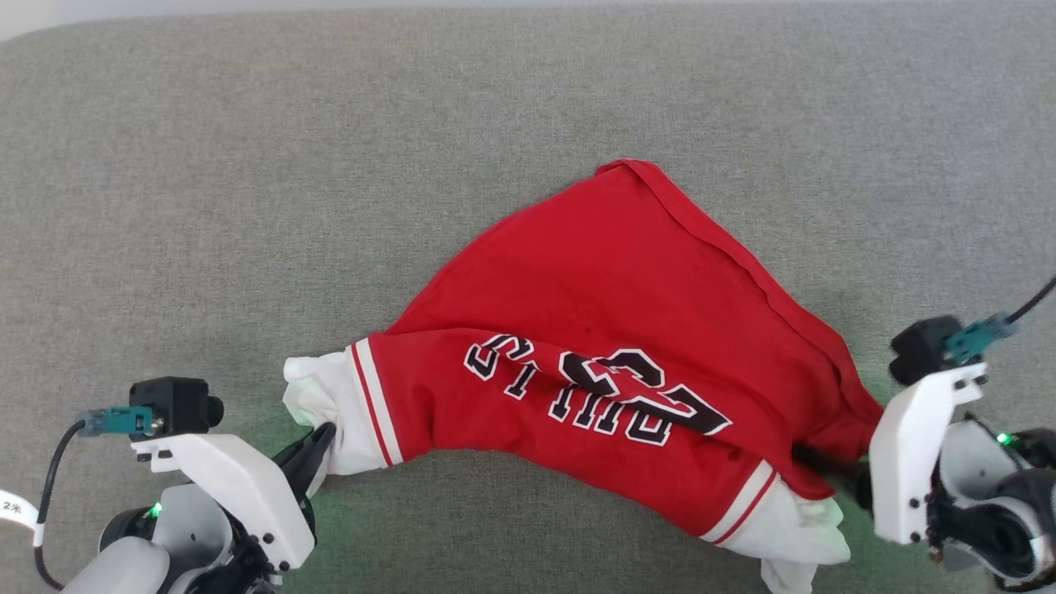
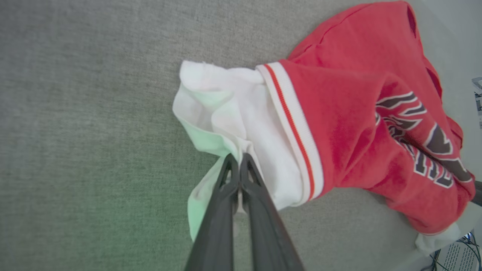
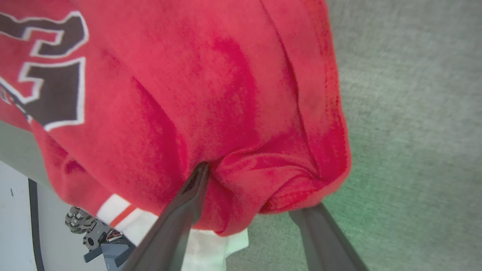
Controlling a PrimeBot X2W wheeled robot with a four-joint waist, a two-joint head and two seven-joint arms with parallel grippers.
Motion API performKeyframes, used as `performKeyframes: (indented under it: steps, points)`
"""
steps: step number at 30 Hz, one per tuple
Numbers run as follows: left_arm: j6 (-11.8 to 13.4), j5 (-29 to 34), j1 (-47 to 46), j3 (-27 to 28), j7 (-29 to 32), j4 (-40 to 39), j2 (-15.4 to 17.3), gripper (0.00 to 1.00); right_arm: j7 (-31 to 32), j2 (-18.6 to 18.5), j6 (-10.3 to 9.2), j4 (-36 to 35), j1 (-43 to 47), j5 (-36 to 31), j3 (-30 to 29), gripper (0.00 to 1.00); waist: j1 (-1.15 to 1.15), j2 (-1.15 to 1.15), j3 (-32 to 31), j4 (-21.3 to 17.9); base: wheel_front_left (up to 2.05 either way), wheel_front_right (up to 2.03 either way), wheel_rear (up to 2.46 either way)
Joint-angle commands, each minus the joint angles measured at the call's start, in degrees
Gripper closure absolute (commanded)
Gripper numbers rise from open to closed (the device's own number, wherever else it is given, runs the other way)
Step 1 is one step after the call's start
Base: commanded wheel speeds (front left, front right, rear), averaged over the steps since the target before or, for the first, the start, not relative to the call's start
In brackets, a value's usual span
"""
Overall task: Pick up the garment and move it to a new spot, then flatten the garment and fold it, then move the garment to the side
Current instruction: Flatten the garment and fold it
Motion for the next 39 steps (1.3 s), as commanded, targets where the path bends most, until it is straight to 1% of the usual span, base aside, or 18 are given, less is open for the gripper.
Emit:
performKeyframes:
  steps: [1,3,7,11,15,18,22,23,24,25,27,32,34,39]
  points:
    - [-0.3,-0.24,0.76,0.21,-0.3,0.08,0.11,1.0,-0.99,-0.4,-0.03,-1.34,-0.21,0.34,-0.71,0.0,0.0,0.0,-0.35,0.0,0.0,0.0,0.0]
    - [-0.64,-0.38,1.14,0.17,-0.64,-0.1,-0.01,1.0,-1.09,-0.73,-0.02,-4.02,0.02,0.59,-1.35,0.0,0.0,0.0,-0.65,0.19,0.0,0.0,0.0]
    - [-1.06,-0.78,1.74,-0.1,-0.68,-0.34,-0.22,1.0,-1.35,-0.16,-0.03,-10.61,-0.02,1.06,-3.82,0.0,0.0,0.0,-1.12,0.97,0.0,0.0,0.0]
    - [-1.46,-0.67,1.69,-0.38,-0.57,-0.33,-0.45,1.0,-2.74,-0.35,-0.02,-16.01,-2.62,-0.61,-4.34,0.0,0.0,0.0,-1.21,2.09,0.0,0.0,0.0]
    - [-1.69,-0.34,0.67,-1.0,-0.19,-0.02,-1.14,1.0,-6.22,-1.04,-0.02,-15.5,-6.63,-2.9,-2.23,0.0,0.0,0.0,-1.1,3.74,0.0,0.0,0.0]
    - [-2.17,0.02,-0.32,-1.64,0.01,0.47,-1.78,1.0,-9.54,-1.95,-0.02,-12.48,-10.67,-3.93,0.12,0.0,0.0,0.0,-0.83,5.3,0.0,0.0,0.0]
    - [-2.92,0.33,-1.6,-2.57,0.37,1.57,-3.11,1.0,-13.26,-2.95,-0.02,-5.66,-16.09,-3.9,3.4,0.0,0.0,0.0,-0.25,7.77,0.0,0.0,0.0]
    - [-2.92,0.33,-1.6,-2.57,0.37,1.57,-3.11,1.0,-13.26,-2.95,-0.02,-5.66,-16.09,-3.9,3.4,0.0,0.0,0.0,-0.25,7.77,0.0,0.0,0.0]
    - [-3.13,0.33,-1.9,-2.74,0.37,1.9,-3.34,1.0,-13.99,-3.21,-0.02,-3.5,-17.55,-3.81,3.97,0.0,0.0,0.0,-0.07,8.38,0.0,0.0,0.0]
    - [-3.34,0.45,-2.38,-3.0,0.53,2.24,-3.64,1.0,-14.53,-4.24,-0.02,-1.64,-19.1,-4.2,5.05,0.0,0.0,0.0,0.15,9.07,0.0,0.0,0.0]
    - [-3.84,0.65,-3.25,-3.37,0.72,3.01,-4.47,1.0,-15.15,-4.72,-0.03,2.78,-21.62,-3.56,6.12,0.0,0.0,0.0,0.59,10.42,0.0,0.0,0.0]
    - [-5.16,0.98,-5.16,-4.5,0.97,4.73,-6.23,1.0,-13.92,-6.6,-0.02,12.52,-28.22,-2.67,9.02,0.0,0.0,0.0,2.32,13.53,0.0,0.0,0.0]
    - [-5.69,1.27,-5.94,-4.86,0.92,5.4,-6.88,1.0,-13.02,-6.79,-0.02,16.15,-30.52,-1.94,10.33,0.0,0.0,0.0,3.12,14.51,0.0,0.0,0.0]
    - [-7.14,1.61,-8.02,-5.69,1.07,7.18,-8.5,1.0,-7.57,-8.26,-0.02,24.69,-35.07,-0.15,14.88,0.0,0.0,0.0,4.84,16.56,0.0,0.0,0.0]
